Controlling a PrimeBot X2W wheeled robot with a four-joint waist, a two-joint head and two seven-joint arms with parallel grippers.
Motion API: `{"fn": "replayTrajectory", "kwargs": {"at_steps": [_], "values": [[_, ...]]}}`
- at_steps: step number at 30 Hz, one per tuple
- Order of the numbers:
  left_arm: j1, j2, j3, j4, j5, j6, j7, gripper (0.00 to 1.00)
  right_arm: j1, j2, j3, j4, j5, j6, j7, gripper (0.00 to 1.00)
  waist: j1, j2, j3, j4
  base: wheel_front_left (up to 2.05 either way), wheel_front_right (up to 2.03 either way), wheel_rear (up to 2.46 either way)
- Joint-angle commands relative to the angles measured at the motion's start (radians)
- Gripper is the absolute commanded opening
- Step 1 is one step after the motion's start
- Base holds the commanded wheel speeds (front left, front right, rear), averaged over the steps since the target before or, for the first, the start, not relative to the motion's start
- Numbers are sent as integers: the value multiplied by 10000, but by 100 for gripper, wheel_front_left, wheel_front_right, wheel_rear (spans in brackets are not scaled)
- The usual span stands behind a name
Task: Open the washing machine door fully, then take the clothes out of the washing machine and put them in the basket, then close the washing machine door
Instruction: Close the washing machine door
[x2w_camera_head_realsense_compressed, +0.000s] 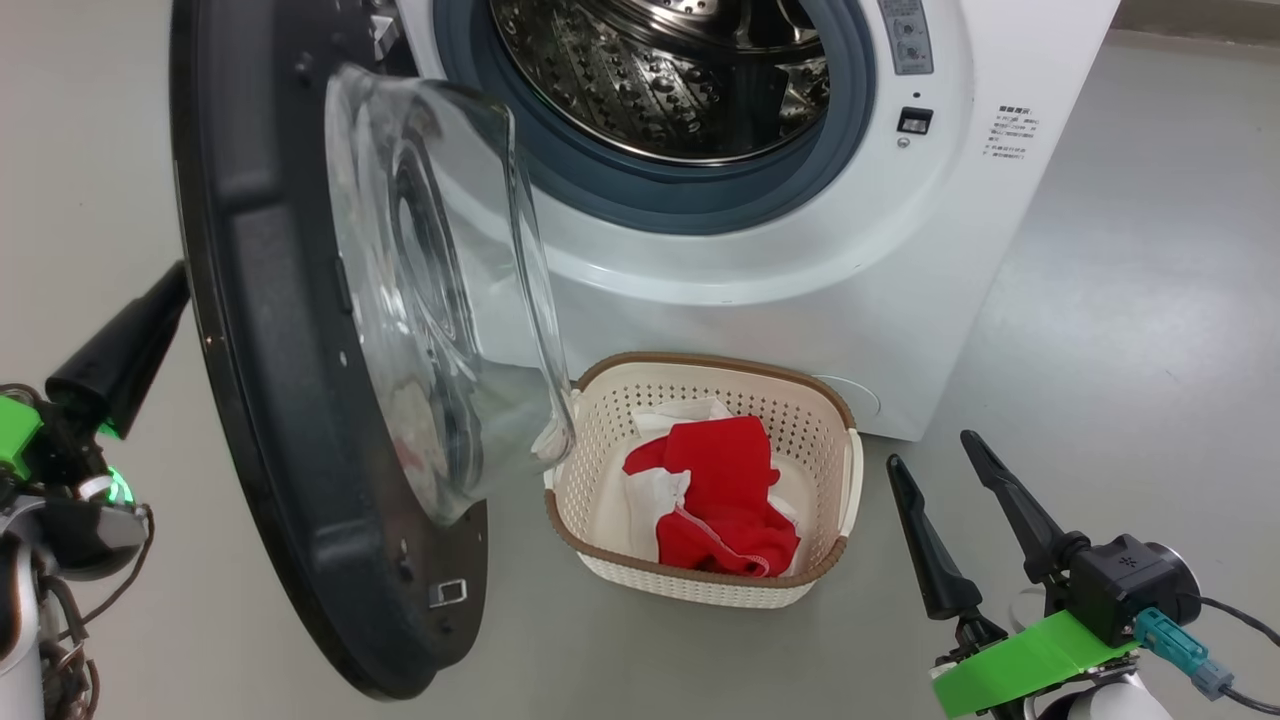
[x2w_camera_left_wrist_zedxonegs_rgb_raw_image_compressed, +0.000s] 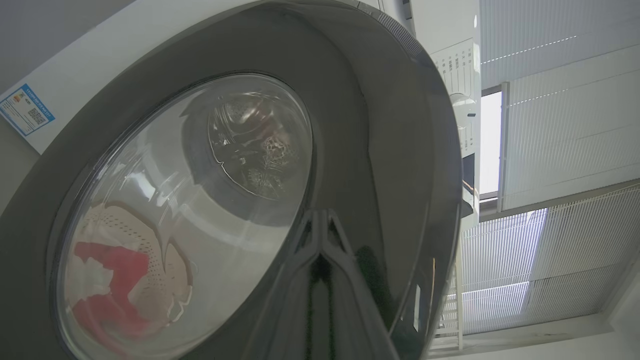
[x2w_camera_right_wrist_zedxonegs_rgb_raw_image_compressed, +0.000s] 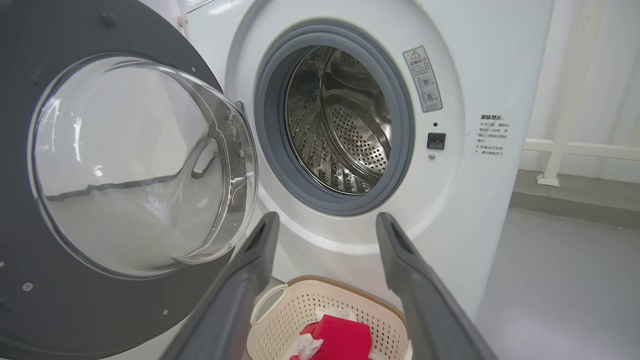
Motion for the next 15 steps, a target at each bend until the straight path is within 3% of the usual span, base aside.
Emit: {"fn": "replayTrajectory", "kwargs": {"at_steps": [1, 15], "values": [[-215, 473, 241, -365, -85, 58, 164, 0, -434, -33, 247, -237, 83, 35, -65, 100, 0, 0, 22, -23, 0, 0, 0], [-27, 24, 245, -1003, -547, 182, 452, 0, -435, 2, 305, -257, 99, 35, -65, 100, 0, 0, 7, -234, 0, 0, 0]]}}
